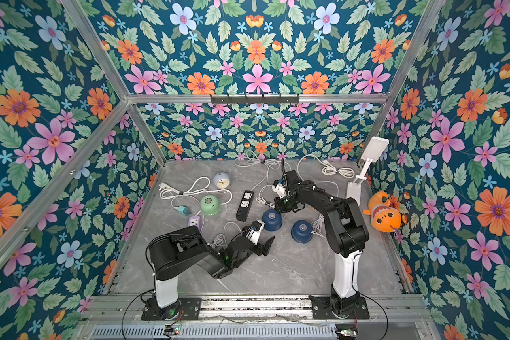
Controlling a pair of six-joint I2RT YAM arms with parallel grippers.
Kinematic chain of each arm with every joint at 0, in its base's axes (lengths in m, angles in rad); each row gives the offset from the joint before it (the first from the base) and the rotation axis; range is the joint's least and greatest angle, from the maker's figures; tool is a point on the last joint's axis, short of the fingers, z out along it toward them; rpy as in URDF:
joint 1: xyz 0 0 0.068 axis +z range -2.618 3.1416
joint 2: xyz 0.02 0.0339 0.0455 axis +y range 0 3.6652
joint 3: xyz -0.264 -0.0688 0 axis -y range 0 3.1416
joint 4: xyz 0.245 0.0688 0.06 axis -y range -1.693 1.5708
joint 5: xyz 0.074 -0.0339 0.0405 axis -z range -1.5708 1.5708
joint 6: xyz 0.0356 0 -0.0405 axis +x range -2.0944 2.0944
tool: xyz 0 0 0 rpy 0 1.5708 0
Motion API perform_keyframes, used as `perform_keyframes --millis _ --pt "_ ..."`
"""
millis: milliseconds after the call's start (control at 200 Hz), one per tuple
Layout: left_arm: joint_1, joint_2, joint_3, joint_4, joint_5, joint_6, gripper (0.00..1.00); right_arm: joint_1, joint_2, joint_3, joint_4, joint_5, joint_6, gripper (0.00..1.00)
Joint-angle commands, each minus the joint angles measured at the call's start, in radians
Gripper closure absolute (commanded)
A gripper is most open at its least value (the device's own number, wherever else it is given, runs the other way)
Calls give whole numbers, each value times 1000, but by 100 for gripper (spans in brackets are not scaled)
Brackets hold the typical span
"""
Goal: Charge the cordless meat grinders
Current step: Adjust the cordless meat grinder at the center of the board, then pick up the cordless meat grinder at the center of the board.
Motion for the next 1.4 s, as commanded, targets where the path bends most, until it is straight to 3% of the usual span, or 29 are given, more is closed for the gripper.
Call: perform_keyframes --millis 0,710,1140,1395 --pt "18 20 23 48 22 38 5 7 12 14 -34 -26 -21 100" --pt "82 109 102 0 87 86 6 121 78 61 -90 -37 -57 100" --pt "82 69 82 -2 48 76 27 111 12 18 -69 -26 -20 100" --pt "81 -100 67 -113 -36 120 35 73 -181 -54 -35 133 28 100"
